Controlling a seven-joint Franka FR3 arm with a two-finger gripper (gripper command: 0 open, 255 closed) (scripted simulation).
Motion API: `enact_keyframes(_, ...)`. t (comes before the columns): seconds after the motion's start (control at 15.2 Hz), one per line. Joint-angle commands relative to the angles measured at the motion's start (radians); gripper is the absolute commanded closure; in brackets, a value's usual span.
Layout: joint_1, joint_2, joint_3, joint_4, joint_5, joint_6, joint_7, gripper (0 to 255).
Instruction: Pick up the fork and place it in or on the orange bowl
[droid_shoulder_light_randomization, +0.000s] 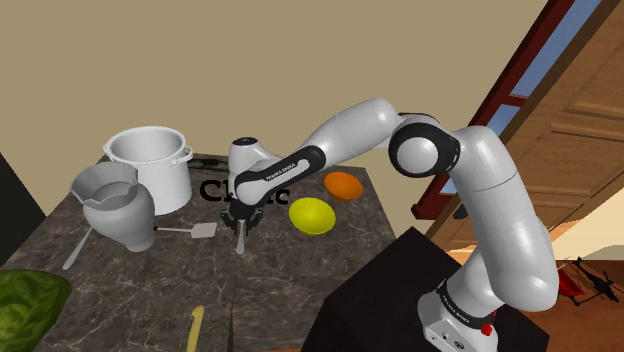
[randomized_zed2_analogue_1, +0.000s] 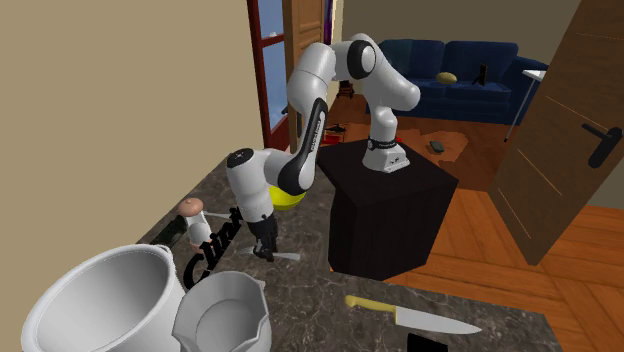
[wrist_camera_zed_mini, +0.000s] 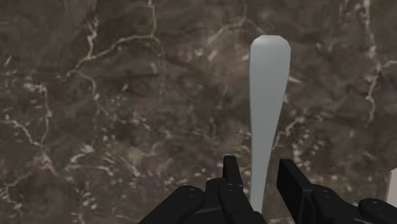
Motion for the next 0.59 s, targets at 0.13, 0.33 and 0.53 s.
enact_keyframes(0.13, 0.0, 0.0, 0.0, 0.0, 0.0, 0.0, 0.0, 255)
enact_keyframes(0.33, -0.003, -0.021, 0.003, -0.007, 0.003, -0.014, 0.001, 255)
enact_keyframes(0.53, -0.007, -0.051, 0.008, -0.015, 0.007, -0.035, 0.001, 255)
